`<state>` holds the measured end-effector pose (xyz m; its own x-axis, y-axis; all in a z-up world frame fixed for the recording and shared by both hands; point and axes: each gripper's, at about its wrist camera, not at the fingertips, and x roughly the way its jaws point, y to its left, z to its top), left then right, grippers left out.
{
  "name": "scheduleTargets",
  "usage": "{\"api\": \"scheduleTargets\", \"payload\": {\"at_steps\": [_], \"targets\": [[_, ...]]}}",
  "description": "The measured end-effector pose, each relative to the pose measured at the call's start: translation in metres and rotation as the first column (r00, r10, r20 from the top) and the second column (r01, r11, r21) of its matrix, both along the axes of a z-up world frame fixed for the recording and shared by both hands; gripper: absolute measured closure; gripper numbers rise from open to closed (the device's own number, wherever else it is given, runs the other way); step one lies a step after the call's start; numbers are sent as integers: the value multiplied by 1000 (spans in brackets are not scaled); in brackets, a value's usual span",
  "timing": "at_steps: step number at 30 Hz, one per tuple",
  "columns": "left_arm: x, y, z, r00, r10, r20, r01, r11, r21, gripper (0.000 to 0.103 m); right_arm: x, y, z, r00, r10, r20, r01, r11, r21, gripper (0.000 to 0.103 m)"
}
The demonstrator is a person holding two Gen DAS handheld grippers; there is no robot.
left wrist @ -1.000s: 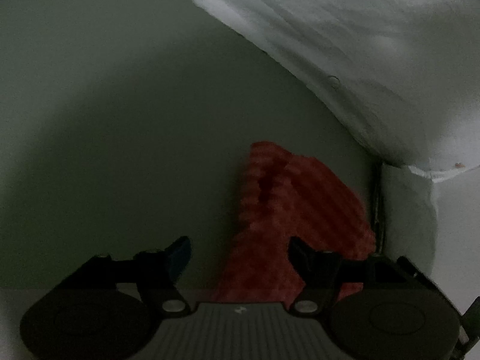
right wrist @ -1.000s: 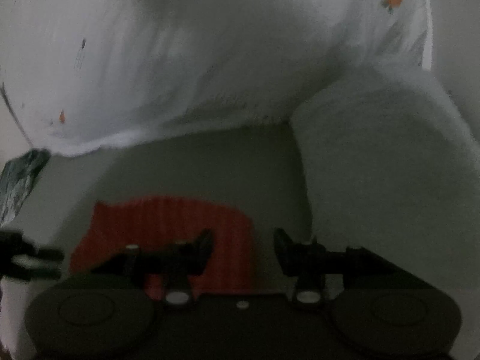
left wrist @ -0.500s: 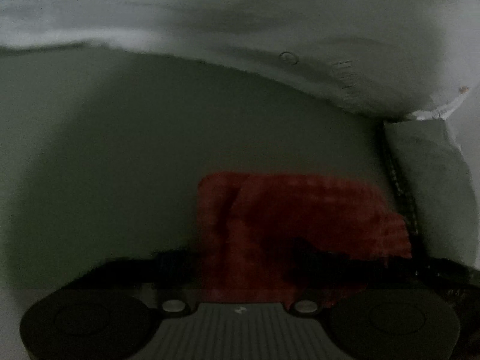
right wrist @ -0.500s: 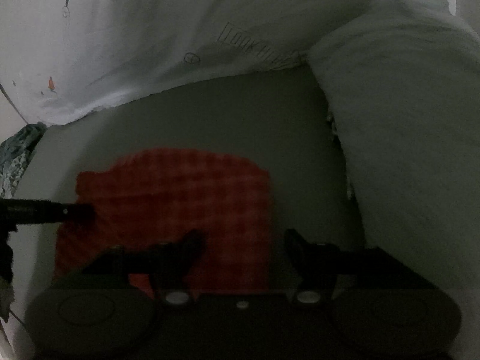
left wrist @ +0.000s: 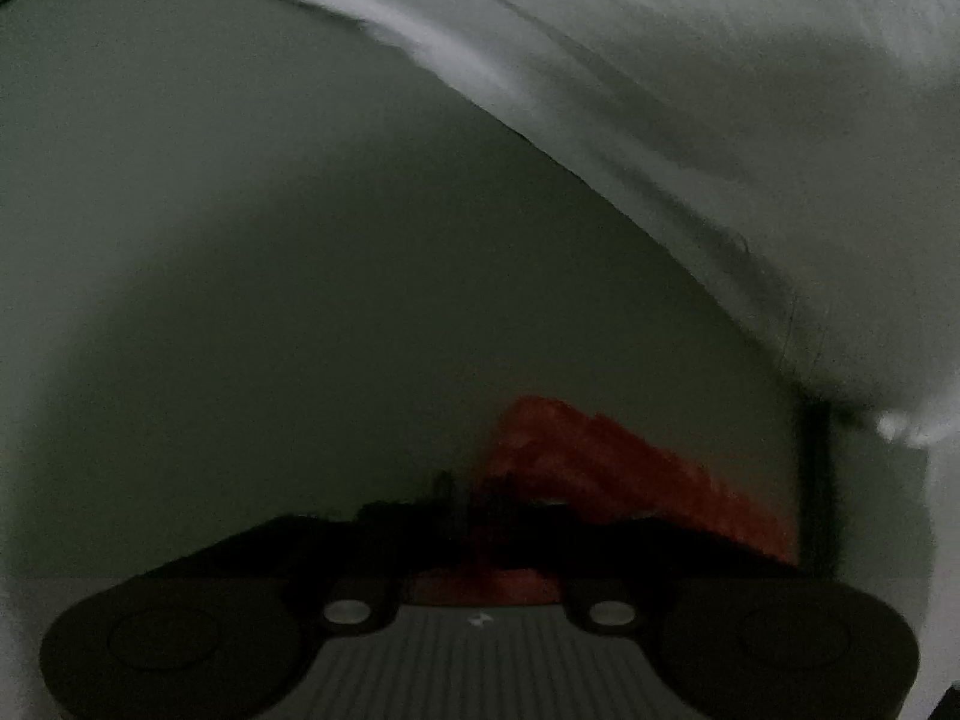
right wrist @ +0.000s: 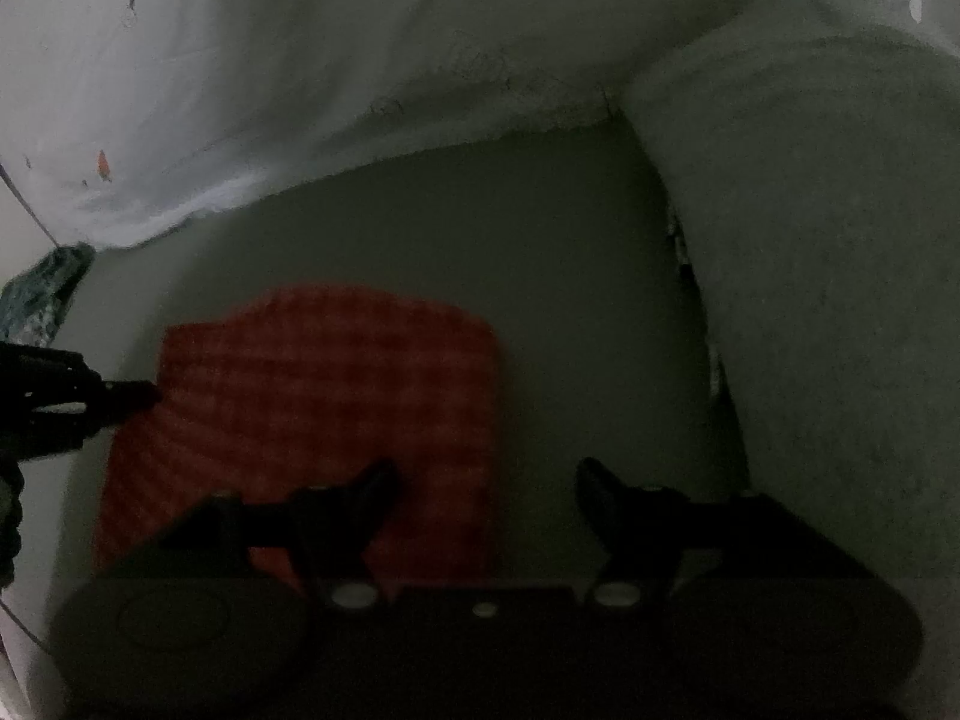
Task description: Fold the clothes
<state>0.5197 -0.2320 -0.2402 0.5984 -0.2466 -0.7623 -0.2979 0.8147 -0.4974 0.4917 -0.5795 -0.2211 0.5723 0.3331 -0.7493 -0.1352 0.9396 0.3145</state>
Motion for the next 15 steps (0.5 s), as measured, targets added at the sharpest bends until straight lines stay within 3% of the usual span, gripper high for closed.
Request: {"api": "scheduleTargets", "payload": {"at_steps": [3,5,9,10,15], "targets": [[-14,6,3,998,-54,45,56,998,-32,47,-1,2,0,1000,17,21,-18,1000,21,34],[-15,-4,3,992,-123,37,122,992,5,34,0,6,-3,999,36,22,-36,999,15,34],[-12,-23,-4,976,-216,7,215,974,70,34,6,16,-6,998,61,16,-61,998,12,29],[-11,-27,-6,971,-238,3,237,969,77,28,8,17,-6,998,66,16,-66,998,18,29],[-8,-35,-5,967,-255,20,252,963,91,25,10,22,-5,997,83,4,-83,996,37,27]]}}
